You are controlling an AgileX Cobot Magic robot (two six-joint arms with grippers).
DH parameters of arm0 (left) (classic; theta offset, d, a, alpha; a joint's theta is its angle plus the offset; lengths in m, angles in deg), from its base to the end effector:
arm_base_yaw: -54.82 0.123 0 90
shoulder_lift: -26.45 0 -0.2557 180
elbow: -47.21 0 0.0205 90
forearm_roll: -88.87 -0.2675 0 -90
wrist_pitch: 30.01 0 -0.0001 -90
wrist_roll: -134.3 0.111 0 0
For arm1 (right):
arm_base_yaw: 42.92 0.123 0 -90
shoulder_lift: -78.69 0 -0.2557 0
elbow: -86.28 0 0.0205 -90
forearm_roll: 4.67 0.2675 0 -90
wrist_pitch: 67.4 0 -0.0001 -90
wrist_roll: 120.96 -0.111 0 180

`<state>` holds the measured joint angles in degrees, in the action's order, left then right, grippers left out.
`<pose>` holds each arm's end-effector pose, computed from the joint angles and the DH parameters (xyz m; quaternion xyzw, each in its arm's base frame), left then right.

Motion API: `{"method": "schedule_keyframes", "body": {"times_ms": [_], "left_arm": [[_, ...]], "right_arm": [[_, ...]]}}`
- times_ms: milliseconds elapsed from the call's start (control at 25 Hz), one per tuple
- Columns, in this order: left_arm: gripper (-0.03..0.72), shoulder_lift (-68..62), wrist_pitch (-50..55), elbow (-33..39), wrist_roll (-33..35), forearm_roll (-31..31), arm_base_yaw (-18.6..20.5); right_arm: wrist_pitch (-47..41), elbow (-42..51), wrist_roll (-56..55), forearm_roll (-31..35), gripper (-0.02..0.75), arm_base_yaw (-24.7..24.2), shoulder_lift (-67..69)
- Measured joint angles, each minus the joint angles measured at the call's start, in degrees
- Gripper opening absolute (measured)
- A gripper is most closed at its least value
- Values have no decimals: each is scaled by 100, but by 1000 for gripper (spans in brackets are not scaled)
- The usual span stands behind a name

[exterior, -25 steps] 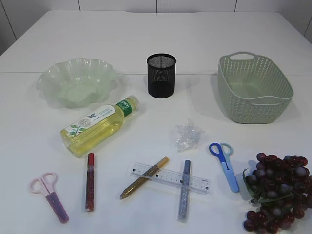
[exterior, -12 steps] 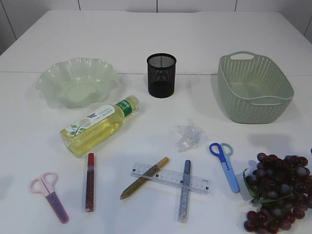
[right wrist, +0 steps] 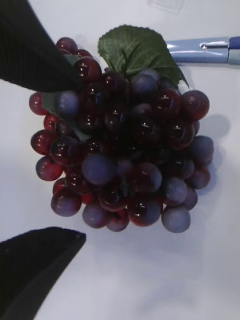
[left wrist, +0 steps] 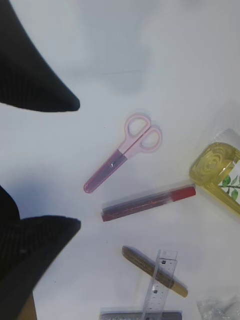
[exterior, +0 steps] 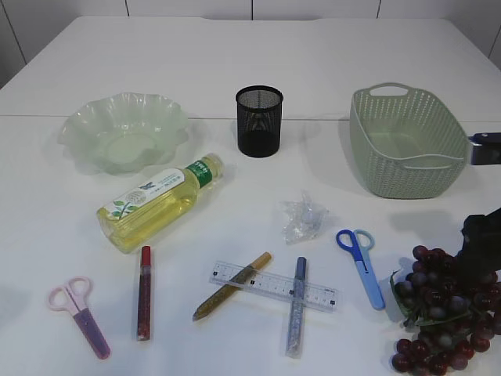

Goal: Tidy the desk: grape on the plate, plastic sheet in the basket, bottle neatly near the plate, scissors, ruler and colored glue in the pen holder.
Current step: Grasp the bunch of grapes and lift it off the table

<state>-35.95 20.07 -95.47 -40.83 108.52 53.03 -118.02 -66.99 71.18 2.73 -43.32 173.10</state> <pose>0.2042 -0.0350 0.2336 -0.0162 0.9539 -0.1479 0.2608 0.2755 0.0091 0.1479 -0.0647 0.9939 0.0445 0.0770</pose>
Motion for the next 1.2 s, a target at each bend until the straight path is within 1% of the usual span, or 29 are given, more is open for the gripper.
{"method": "schedule_keyframes", "body": {"times_ms": [360,520,760,1200], "left_arm": [[477,0,-112,0,21,0,0],[477,0,-127,0,21,0,0],[477,0,-137,0,24,0,0],[476,0,-137,0,34,0,0]], "right_arm": [[398,-53,-12,-161,651,0,582],[356,-225,-11,-208,651,0,595],[255,-360,-20,-622,647,0,617],[446,-360,-20,-492,637,0,1314]]}}
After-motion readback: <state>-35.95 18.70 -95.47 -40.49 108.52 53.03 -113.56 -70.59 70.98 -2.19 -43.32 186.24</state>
